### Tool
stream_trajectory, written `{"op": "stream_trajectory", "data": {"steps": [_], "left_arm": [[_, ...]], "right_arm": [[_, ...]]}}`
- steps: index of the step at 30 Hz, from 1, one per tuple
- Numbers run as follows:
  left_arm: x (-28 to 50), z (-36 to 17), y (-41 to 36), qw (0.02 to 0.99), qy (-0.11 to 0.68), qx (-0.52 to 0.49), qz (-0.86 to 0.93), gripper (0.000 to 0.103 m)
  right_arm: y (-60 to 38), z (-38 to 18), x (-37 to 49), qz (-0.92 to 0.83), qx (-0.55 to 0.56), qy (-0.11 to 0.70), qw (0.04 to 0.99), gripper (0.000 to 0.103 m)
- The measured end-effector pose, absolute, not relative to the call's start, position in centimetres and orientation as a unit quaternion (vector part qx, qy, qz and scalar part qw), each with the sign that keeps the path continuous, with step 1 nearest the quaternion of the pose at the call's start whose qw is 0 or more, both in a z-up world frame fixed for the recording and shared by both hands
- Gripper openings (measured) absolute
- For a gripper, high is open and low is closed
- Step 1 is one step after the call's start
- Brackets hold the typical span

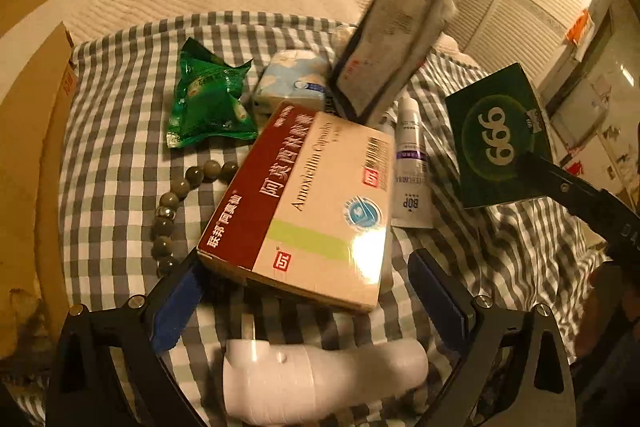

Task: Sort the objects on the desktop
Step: 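Grasp the Amoxicillin box with the left gripper while the right grasps the green granule box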

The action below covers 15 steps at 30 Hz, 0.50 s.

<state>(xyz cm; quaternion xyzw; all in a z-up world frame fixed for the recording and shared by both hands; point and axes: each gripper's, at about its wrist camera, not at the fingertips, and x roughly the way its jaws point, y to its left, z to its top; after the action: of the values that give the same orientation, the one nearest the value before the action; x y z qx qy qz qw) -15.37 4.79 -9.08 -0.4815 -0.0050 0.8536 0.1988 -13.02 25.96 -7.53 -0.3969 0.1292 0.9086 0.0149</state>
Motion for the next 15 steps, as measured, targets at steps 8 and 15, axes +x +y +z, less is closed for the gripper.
{"op": "stream_trajectory", "data": {"steps": [8,15], "left_arm": [[-16.9,-9.5,3.5,0.158,-0.005,-0.471,0.868,0.100],[-16.8,-10.4,3.8,0.180,0.001,-0.479,0.859,0.087]], "right_arm": [[26.0,-6.3,-10.0,0.910,-0.397,0.116,0.008,0.077],[25.7,-6.2,-9.5,0.907,-0.407,0.104,0.012,0.077]]}}
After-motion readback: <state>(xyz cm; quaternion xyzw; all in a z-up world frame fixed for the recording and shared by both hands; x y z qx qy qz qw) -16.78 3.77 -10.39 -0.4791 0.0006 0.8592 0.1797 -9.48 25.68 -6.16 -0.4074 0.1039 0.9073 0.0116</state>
